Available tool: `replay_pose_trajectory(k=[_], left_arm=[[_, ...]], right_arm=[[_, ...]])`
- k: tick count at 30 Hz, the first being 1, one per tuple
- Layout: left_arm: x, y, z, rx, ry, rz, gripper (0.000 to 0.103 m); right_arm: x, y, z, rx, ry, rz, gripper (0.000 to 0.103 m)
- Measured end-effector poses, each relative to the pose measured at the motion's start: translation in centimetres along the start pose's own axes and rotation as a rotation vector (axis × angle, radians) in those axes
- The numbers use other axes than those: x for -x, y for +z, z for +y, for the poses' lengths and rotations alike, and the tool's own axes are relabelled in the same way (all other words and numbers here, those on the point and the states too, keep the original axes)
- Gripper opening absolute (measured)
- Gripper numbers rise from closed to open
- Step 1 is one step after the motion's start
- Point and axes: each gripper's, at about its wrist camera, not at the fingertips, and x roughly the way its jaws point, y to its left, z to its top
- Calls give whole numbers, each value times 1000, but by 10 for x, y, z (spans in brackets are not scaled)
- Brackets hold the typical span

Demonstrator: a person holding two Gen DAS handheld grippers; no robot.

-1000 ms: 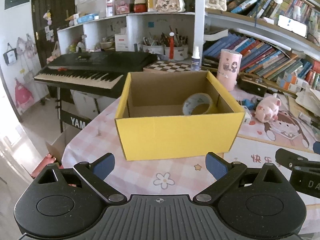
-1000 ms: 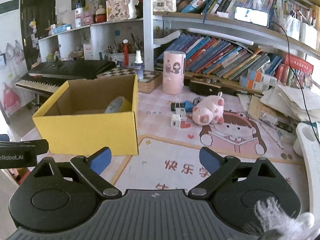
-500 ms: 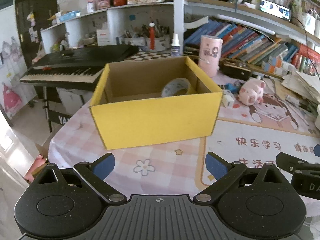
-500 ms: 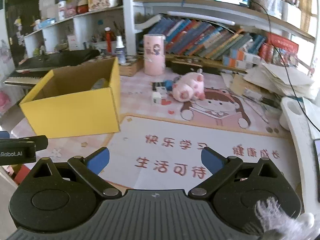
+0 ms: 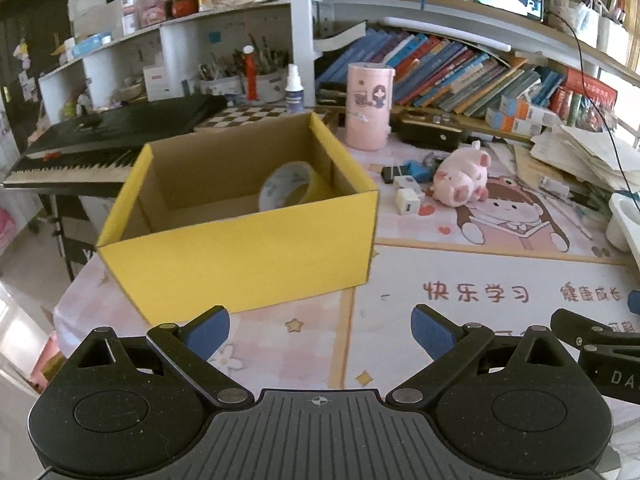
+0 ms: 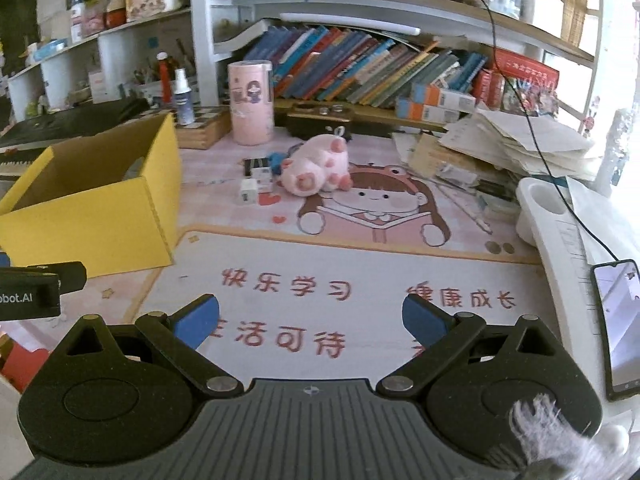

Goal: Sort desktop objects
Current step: 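Withdraw both open tools from the box back toward the pig plush and chargers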

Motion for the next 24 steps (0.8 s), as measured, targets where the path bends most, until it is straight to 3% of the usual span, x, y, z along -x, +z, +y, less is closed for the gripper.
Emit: replay_pose_trajectory(k=[24], left_arm=[[-43, 45, -60, 29, 43, 9, 99]], right_arm=[[-65, 57, -53, 54, 80, 27, 98]])
